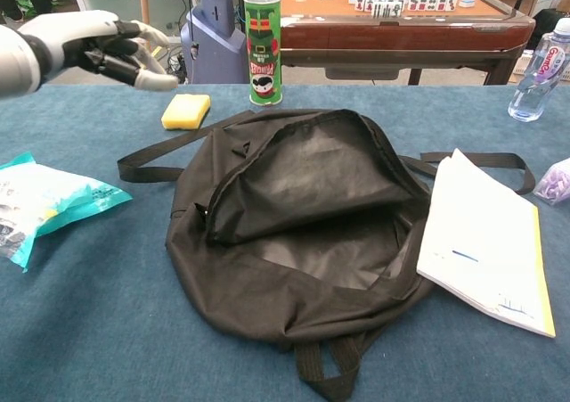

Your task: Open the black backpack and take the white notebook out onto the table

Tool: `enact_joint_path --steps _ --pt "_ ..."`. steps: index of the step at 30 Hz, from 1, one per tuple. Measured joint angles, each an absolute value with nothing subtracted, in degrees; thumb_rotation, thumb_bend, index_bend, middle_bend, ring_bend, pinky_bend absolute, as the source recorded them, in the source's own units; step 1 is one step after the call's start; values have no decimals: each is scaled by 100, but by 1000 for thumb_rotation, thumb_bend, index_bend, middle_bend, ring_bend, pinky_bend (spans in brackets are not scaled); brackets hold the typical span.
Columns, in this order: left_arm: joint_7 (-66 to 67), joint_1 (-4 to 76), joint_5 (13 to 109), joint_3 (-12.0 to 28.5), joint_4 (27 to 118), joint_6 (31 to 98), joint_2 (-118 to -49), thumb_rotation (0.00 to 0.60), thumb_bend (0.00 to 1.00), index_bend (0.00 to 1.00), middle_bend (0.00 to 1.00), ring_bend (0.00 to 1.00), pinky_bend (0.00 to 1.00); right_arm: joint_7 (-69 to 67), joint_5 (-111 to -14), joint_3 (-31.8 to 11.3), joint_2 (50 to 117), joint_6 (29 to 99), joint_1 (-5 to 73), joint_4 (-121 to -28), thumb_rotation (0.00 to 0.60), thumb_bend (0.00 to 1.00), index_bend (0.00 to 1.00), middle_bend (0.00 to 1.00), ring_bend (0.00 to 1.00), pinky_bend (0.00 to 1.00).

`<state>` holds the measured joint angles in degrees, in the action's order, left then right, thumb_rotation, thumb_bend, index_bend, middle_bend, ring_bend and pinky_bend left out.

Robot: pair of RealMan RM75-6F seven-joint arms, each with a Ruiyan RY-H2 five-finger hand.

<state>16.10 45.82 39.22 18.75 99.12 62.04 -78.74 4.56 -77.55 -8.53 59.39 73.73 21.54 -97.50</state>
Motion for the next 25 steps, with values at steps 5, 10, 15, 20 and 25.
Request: enact_joint_path --steps 5,10,15,20,25 --pt "1328 4092 4614 1575 10036 6524 -7542 600 269 227 271 233 103 77 -8173 -560 5726 7663 1797 -9712 600 445 492 488 422 481" --pt "1051 3549 5395 1202 10023 6970 -7270 600 269 244 271 232 103 -339 -8568 -326 5652 8032 1468 -9412 600 450 539 529 466 490" --pt "747 2885 6095 789 10069 7545 -6962 600 269 251 271 232 102 -575 -8824 -139 5697 8379 1153 -9153 600 452 549 538 476 512" --pt "618 2293 6655 410 10168 8107 -6724 600 268 259 271 233 101 -891 -8969 33 5788 8540 898 -8950 600 451 565 547 481 512" --pt "536 1785 6947 122 10364 8473 -6522 600 268 259 271 232 101 -993 -9109 136 5887 8692 722 -8838 600 452 565 547 481 512"
